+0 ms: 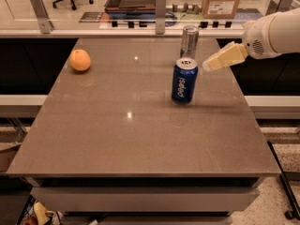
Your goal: Move redbull can near orange
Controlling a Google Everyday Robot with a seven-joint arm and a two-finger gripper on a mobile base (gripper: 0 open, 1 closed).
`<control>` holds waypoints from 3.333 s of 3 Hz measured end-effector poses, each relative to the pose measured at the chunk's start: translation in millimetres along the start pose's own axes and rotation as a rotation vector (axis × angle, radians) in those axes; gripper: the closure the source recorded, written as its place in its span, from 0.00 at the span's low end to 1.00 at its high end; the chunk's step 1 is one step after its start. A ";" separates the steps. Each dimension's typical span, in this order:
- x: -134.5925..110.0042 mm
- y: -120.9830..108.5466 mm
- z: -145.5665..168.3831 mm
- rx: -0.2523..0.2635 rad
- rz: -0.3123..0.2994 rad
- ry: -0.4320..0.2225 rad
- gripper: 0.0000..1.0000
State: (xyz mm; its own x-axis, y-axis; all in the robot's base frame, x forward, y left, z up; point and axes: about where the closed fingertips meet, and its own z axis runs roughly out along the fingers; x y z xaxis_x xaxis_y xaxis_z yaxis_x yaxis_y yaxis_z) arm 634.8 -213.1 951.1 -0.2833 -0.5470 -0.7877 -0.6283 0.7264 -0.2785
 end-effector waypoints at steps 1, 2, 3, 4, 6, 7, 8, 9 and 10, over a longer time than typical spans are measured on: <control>-1.9 -1.8 2.5 0.014 0.024 -0.019 0.00; -18.6 -5.8 16.1 0.022 0.038 -0.079 0.00; -35.1 -7.4 33.7 0.013 0.049 -0.146 0.00; -46.4 -7.4 51.2 -0.007 0.066 -0.203 0.00; -53.1 -12.7 91.6 -0.057 0.133 -0.310 0.00; -50.9 -17.8 104.3 -0.062 0.160 -0.346 0.00; -43.8 -19.2 113.5 -0.063 0.188 -0.372 0.00; -44.0 -12.7 124.4 -0.094 0.209 -0.411 0.00; -55.4 -1.6 134.2 -0.139 0.205 -0.449 0.00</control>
Offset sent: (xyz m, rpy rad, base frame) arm 0.0435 0.0224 0.0164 0.1324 -0.1106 -0.0183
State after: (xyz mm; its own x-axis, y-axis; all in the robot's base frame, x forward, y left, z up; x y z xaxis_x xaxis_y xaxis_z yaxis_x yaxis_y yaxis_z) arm 748.8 -128.1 921.4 -0.0905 -0.1441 -0.9854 -0.6916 0.7210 -0.0420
